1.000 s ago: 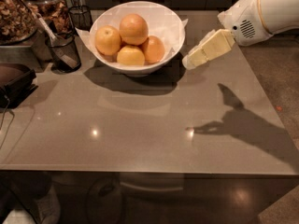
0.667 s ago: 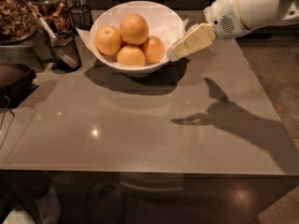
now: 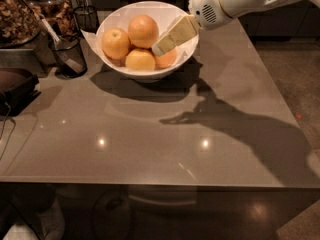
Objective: Pick orange from white bowl
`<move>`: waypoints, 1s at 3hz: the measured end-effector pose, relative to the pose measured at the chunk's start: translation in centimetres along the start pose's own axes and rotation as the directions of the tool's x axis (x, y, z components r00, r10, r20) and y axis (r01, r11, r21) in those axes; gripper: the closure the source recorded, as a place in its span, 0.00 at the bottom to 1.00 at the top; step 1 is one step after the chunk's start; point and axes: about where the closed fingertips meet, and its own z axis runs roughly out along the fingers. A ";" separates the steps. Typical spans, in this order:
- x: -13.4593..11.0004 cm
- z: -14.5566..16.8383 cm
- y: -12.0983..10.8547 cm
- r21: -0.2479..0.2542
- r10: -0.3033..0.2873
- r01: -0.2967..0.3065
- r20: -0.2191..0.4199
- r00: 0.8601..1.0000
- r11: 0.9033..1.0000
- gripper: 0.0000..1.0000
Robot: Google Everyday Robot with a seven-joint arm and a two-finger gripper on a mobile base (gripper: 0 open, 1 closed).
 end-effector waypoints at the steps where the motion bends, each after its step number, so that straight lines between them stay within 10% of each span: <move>1: 0.3 0.4 0.2 -0.012 0.017 -0.017 0.020 1.000 1.000 0.00; 3: -2.1 4.9 -0.9 -0.144 0.075 -0.053 0.151 0.986 0.988 0.00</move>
Offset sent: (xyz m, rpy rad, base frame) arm 0.0446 0.0444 -0.0055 0.2401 0.0253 0.1235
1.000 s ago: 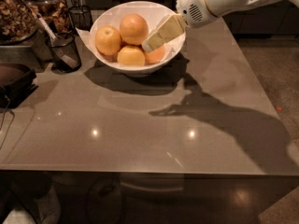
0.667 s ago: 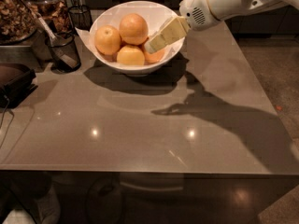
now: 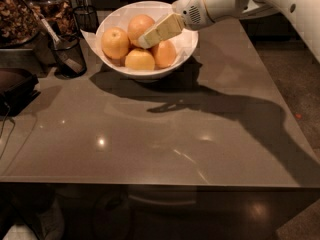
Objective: Pick orange from white bowl
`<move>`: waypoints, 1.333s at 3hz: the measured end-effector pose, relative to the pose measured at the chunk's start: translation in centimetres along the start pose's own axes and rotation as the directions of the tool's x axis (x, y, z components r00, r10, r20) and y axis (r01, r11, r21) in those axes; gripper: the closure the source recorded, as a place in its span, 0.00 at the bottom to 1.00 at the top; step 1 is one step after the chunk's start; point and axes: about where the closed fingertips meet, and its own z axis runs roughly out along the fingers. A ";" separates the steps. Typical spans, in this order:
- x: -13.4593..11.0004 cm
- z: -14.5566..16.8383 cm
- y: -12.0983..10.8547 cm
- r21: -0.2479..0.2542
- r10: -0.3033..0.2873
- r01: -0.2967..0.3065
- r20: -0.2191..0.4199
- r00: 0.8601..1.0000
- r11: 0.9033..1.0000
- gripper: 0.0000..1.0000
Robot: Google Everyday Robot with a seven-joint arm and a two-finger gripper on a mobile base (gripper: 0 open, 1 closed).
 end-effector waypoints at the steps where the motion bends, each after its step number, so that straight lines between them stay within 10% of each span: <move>1: -0.5 1.1 -0.9 -0.026 0.013 -0.012 0.036 0.999 1.000 0.00; 4: -0.6 1.2 -3.5 0.074 0.021 -0.022 0.013 1.000 0.997 0.00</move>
Offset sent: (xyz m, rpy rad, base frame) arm 0.0329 -0.0031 0.0073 0.0727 -0.0180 -0.0150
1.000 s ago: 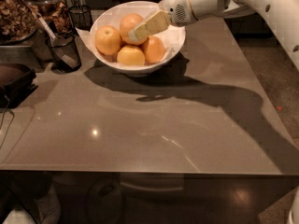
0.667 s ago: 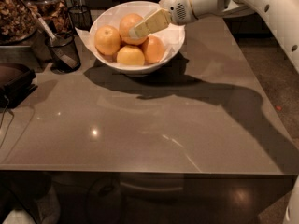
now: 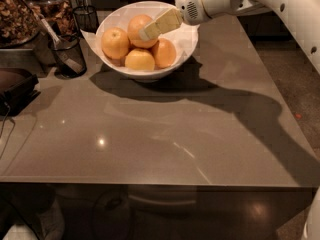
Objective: Pick orange from white bowl
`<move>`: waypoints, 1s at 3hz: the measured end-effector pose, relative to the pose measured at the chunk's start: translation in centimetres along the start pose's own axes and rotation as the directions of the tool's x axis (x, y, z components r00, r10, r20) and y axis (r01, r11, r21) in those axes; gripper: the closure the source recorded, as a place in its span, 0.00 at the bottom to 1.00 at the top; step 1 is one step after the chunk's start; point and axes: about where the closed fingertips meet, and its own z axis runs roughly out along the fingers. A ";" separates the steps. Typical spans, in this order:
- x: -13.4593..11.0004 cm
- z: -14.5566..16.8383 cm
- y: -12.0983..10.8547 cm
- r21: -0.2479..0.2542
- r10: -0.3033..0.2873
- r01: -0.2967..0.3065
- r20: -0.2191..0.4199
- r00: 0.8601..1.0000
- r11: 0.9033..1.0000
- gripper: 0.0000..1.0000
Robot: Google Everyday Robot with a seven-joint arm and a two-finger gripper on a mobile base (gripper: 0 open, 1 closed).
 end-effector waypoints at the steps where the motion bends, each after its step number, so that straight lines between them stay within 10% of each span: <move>1: 0.4 0.2 -0.7 0.045 0.005 -0.003 -0.039 0.999 0.999 0.05; 3: 1.2 1.5 -0.9 0.063 0.012 -0.006 -0.091 0.996 0.998 0.11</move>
Offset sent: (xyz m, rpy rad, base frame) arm 0.0147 -0.0065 -0.0139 -0.1023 0.0217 -0.0986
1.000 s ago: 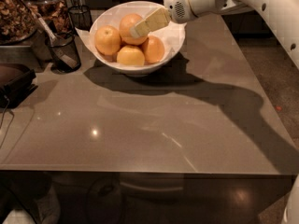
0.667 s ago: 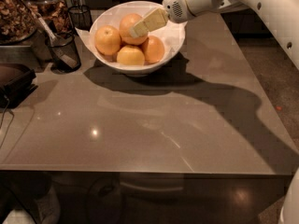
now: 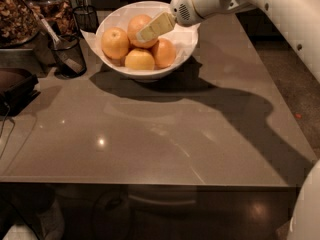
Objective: Pick orange from white bowl
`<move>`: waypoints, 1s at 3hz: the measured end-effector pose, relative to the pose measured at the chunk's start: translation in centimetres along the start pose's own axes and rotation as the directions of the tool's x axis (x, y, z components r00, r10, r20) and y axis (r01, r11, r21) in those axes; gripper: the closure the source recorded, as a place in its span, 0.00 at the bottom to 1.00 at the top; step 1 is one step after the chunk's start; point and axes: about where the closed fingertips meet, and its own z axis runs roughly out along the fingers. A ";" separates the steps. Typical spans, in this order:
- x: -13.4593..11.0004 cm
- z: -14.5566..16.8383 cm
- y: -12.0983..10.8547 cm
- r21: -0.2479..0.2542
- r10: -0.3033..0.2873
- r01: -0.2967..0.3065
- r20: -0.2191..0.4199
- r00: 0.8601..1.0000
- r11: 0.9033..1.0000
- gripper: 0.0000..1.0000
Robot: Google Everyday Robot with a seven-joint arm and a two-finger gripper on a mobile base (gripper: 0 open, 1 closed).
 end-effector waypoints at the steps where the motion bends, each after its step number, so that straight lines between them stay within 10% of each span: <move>1: 0.3 0.9 0.0 -0.012 0.002 -0.002 -0.016 1.000 1.000 0.12; 3: 0.3 3.7 0.2 -0.063 -0.008 0.004 -0.066 0.998 0.998 0.18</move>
Offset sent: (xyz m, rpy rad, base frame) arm 0.0086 0.0160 -0.0162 -0.0272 0.0473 0.0386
